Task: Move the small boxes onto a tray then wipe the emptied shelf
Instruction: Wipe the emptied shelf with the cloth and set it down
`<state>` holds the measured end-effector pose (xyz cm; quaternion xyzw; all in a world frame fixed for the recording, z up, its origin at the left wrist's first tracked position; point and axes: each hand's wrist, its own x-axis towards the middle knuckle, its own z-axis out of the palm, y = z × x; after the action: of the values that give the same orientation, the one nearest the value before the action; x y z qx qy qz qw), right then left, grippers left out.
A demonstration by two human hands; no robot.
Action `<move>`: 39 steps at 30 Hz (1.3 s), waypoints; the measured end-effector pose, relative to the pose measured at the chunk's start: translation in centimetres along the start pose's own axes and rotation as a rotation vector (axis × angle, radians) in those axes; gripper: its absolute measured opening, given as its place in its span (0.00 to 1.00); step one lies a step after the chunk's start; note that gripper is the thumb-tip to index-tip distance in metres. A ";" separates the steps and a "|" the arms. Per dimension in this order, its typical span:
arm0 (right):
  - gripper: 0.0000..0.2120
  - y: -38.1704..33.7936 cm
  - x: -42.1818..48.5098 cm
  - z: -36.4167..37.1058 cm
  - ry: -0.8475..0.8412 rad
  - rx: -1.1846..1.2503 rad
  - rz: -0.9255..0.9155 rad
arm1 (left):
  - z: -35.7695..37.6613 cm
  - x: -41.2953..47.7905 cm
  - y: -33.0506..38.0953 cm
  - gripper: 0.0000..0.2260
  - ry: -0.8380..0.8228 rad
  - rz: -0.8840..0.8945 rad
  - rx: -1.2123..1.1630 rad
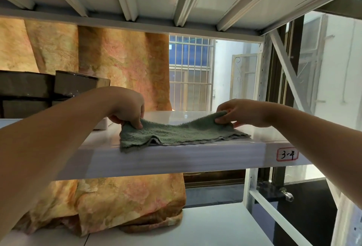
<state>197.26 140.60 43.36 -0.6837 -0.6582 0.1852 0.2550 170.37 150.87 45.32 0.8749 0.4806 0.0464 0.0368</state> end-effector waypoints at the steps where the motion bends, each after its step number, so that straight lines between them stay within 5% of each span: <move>1: 0.03 0.2 0.0 -0.2 0.013 0.041 -0.007 | 0.0 0.0 -0.2 0.09 0.006 -0.009 0.011; 5: 0.05 0.3 1.0 -0.4 0.183 0.056 0.036 | -0.1 0.1 -0.5 0.05 0.146 -0.030 0.051; 12: 0.05 -2.2 2.9 -1.7 0.726 -0.223 -0.112 | -1.3 1.4 -1.2 0.08 0.692 -0.014 -0.071; 16: 0.03 -4.0 2.7 -3.2 0.847 -0.007 -0.109 | -2.6 1.7 -1.7 0.03 0.819 0.122 -0.259; 21: 0.07 -4.7 1.5 -4.0 0.773 0.285 -0.107 | -3.4 1.3 -2.5 0.03 0.752 0.222 -0.677; 26: 0.06 -4.6 0.7 -4.4 0.613 0.449 -0.003 | -3.4 0.8 -3.6 0.02 0.473 0.195 -1.202; 33: 0.06 -3.9 1.3 -2.9 0.548 0.594 0.177 | -2.2 2.0 -2.8 0.04 0.270 -0.020 -1.389; 39: 0.08 -5.6 2.7 -0.8 0.579 0.681 0.220 | -1.3 3.6 -0.7 0.05 0.321 -0.046 -1.418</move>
<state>193.43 143.19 47.55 -0.6504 -0.3853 0.2182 0.6172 171.52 154.28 46.67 0.6128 0.3529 0.4737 0.5250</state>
